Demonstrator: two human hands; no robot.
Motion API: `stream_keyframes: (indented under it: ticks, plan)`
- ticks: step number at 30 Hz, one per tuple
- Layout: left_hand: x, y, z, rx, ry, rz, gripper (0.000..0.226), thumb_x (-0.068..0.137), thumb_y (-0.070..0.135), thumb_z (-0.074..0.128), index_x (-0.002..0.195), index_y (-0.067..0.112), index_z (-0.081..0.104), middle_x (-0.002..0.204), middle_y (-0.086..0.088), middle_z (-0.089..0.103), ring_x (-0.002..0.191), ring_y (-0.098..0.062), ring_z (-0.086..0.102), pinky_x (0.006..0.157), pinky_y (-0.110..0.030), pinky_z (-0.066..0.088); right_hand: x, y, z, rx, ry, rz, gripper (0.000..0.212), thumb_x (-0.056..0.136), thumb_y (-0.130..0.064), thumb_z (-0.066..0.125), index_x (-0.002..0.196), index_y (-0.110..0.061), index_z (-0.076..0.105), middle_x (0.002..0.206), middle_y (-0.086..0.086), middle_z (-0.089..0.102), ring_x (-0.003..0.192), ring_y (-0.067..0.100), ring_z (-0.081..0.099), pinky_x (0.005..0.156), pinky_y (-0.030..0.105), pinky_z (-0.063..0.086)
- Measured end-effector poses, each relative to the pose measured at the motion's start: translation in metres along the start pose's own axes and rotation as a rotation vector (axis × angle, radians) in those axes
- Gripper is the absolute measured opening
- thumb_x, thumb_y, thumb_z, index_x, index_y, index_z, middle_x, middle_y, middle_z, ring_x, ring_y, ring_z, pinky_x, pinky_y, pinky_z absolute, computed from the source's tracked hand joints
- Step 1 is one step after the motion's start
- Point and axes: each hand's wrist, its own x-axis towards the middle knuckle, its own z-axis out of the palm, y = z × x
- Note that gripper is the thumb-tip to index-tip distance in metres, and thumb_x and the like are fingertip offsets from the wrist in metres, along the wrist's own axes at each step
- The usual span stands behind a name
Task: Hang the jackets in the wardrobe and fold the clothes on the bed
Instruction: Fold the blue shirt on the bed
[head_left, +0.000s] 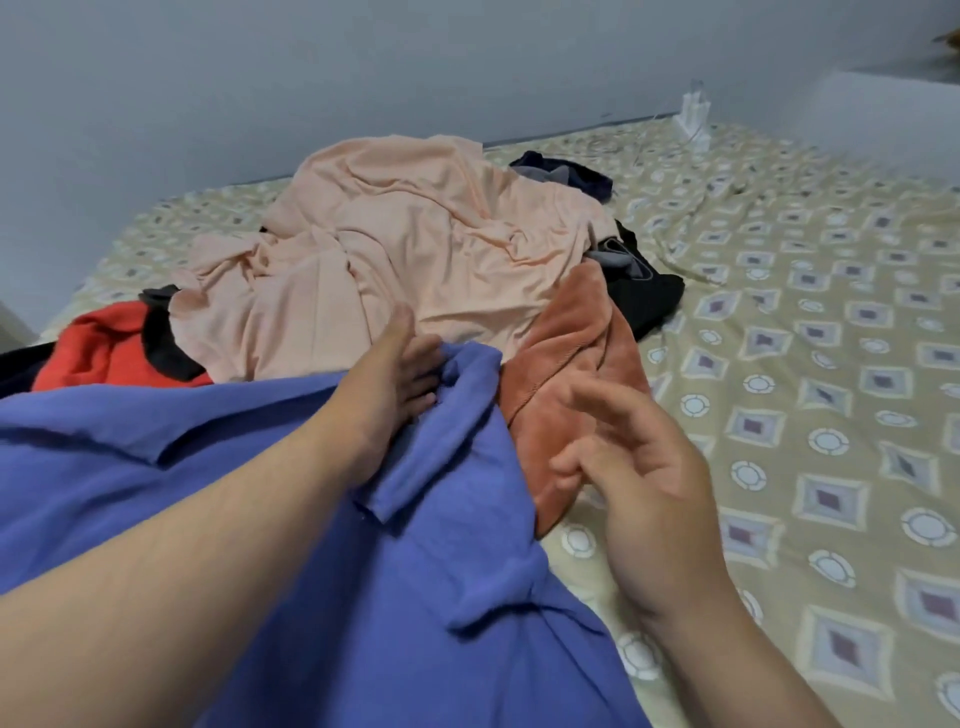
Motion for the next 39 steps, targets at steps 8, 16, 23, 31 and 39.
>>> stream_keyframes:
  ticks: [8,16,23,31,39]
  plan:
    - [-0.032,-0.030,0.000,1.211,0.134,0.574,0.024,0.085,0.048,0.059,0.077,0.026,0.062,0.077,0.012,0.059,0.074,-0.011,0.054,0.065,-0.030,0.044,-0.014,0.025,0.011,-0.968,-0.419,-0.096,0.059,0.077,-0.061,0.051,0.129,-0.034,0.060,0.132,-0.014,0.046,0.123,0.011,0.040,0.106,0.019,0.029]
    - [0.010,0.003,0.019,0.063,0.025,-0.004,0.026,0.095,0.010,0.044,0.072,0.020,0.053,0.070,-0.007,0.054,0.061,-0.019,0.051,0.056,-0.025,0.042,-0.007,0.008,-0.001,-0.838,-0.380,0.296,0.037,0.076,-0.035,0.077,0.081,-0.027,0.041,0.064,-0.009,0.048,0.054,0.005,0.040,0.054,0.023,0.035]
    - [0.034,-0.016,0.033,-0.139,-0.090,-0.118,0.030,0.097,-0.008,0.037,0.098,0.007,0.064,0.080,-0.006,0.064,0.069,-0.016,0.064,0.062,-0.022,0.054,0.003,0.008,-0.026,-0.857,-0.450,0.478,0.025,0.074,-0.032,0.073,0.085,-0.021,0.053,0.061,-0.010,0.056,0.051,0.004,0.043,0.053,0.029,0.036]
    - [-0.013,-0.019,0.022,0.720,0.265,0.816,0.020,0.092,0.023,0.049,0.105,0.024,0.065,0.101,0.018,0.065,0.097,0.001,0.059,0.085,-0.013,0.043,-0.005,0.020,-0.006,-0.876,-0.225,-0.240,0.043,0.086,-0.034,0.061,0.127,-0.023,0.063,0.135,-0.006,0.052,0.125,0.012,0.047,0.107,0.024,0.035]
    - [-0.071,-0.052,-0.043,1.307,0.149,0.417,0.058,0.101,0.045,0.039,0.155,0.028,0.027,0.164,0.011,0.015,0.149,-0.001,0.005,0.116,-0.021,0.011,-0.009,0.036,-0.010,-1.118,-0.546,-0.122,0.091,0.078,-0.079,0.033,0.157,-0.040,0.010,0.161,-0.024,-0.017,0.145,-0.005,-0.020,0.108,0.012,-0.016]
